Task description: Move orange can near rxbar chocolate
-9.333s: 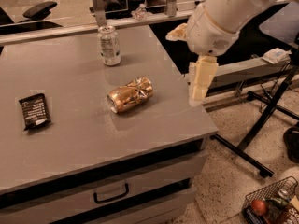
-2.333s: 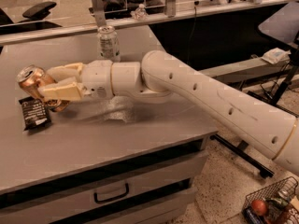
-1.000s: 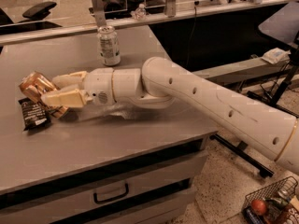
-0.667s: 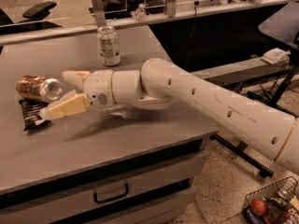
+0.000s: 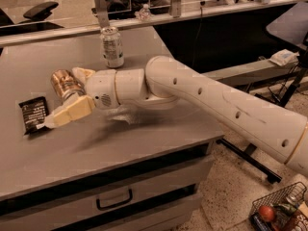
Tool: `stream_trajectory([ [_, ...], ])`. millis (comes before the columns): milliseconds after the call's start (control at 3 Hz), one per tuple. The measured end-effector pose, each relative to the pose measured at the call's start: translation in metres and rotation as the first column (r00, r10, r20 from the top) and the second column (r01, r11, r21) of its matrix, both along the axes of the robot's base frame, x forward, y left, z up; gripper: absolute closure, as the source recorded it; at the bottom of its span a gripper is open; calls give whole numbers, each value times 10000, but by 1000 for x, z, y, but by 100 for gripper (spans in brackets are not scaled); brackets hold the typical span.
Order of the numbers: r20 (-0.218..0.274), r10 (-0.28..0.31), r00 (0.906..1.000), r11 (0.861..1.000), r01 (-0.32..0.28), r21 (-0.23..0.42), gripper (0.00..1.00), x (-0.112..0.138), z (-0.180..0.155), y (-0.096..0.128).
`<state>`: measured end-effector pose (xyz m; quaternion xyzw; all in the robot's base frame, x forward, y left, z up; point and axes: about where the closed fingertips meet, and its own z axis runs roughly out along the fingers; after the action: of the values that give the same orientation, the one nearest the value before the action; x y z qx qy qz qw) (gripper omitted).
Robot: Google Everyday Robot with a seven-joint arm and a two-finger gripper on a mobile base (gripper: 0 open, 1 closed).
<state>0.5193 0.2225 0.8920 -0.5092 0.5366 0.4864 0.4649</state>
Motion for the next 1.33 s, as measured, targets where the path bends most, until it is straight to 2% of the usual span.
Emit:
stream_trajectory([
  [667,128,-113,9999,9999,114,-126,0,1,4,-4],
  [1000,649,-841,9943,9938,884,-672,0,6,16,-36],
  [1333,1590,-2096,9648,9605,2336,-1515,0,11,36,-94],
])
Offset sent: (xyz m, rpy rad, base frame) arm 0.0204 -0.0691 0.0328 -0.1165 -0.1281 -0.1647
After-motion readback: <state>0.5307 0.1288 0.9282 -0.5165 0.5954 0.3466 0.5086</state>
